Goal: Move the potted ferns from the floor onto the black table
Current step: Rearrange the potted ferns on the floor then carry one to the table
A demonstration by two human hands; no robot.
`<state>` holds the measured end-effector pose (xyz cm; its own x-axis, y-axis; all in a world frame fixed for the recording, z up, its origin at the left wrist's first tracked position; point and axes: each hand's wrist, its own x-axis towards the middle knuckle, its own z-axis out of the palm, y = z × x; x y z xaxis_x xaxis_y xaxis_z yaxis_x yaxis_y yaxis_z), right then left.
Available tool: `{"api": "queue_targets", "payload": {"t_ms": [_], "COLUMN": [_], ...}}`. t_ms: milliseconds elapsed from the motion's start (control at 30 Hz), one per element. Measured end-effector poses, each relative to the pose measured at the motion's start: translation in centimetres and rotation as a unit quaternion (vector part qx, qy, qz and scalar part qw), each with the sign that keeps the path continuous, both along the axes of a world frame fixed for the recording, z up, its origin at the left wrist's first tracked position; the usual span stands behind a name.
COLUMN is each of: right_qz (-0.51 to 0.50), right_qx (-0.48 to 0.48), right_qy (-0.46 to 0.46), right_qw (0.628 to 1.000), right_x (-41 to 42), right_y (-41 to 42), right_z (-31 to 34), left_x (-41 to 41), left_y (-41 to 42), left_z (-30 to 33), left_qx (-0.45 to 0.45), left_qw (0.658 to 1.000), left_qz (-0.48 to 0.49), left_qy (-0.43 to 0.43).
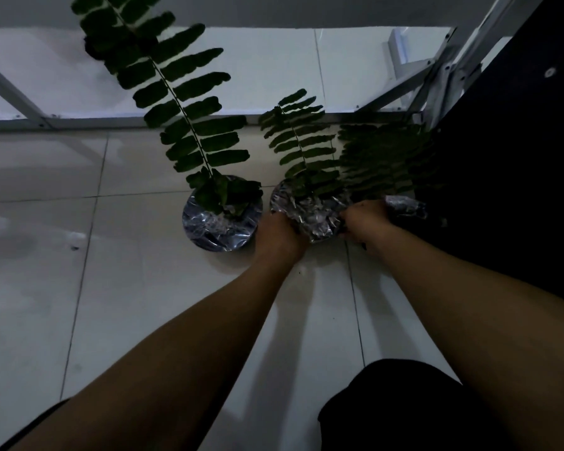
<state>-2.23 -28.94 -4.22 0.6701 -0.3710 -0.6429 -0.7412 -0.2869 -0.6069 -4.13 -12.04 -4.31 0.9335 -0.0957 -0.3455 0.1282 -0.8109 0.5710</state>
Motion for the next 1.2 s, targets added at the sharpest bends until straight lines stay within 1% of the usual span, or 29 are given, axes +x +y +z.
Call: {"api": "queue_targets", "payload": {"t_ms": [100,200,233,300,333,400,500,600,700,733,867,967,1100,1200], "right_qz": [0.021,0.012,-0.006,-0.075,-0.099,-0.113,-0.167,-0.193,-0.209,-0.208,-0.179,-0.164,-0.194,-0.204], "right_qx": [0.001,0.010,0.009,-0.007,-0.014,-0.010,-0.017,-0.045,-0.047,-0.038,-0.024,-0.029,-0.018,-0.008], "right_qy": [0.012,0.009,0.005,-0.016,-0.023,-0.011,0.015,0.025,0.021,0.025,0.035,0.043,0.052,0.027], "right_qw": [1.000,1.000,1.000,0.997,0.995,0.994,0.986,0.980,0.977,0.977,0.983,0.985,0.979,0.978], "right_x": [0.2,0.0,-0.3,-0.7,-1.0,-2.0,-4.4,-6.2,-6.3,-5.9,-5.0,-4.9,-4.8,-4.6], "right_y": [0.1,-0.2,-0.5,-1.3,-2.1,-4.0,-7.3,-9.9,-11.7,-11.8,-11.6,-11.5,-11.8,-11.5], "right_z": [-0.4,-0.3,-0.2,0.3,0.6,1.2,1.7,1.9,1.8,1.7,1.2,1.2,1.2,1.3], "left_x": [0.1,0.2,0.5,1.3,1.8,2.8,3.7,3.8,3.9,4.0,3.7,3.4,3.5,3.2], "left_y": [0.2,0.0,-0.4,-1.4,-2.4,-4.4,-7.6,-10.9,-13.7,-14.1,-15.6,-15.6,-14.6,-14.0], "left_z": [-0.3,0.3,0.6,1.5,1.9,2.4,2.7,2.6,2.0,1.7,0.6,0.4,0.4,0.6], "left_qx": [0.040,0.098,0.115,0.130,0.124,0.087,-0.007,-0.049,-0.046,-0.045,-0.054,-0.051,-0.053,-0.065], "left_qw": [0.998,0.994,0.992,0.991,0.991,0.995,0.997,0.990,0.981,0.979,0.980,0.985,0.991,0.994], "left_qz": [-0.015,-0.003,-0.002,0.007,0.010,-0.005,-0.033,-0.092,-0.149,-0.154,-0.144,-0.131,-0.102,-0.075], "left_qy": [0.036,0.043,0.042,0.041,0.040,0.040,0.064,0.091,0.117,0.126,0.128,0.097,0.066,0.049]}}
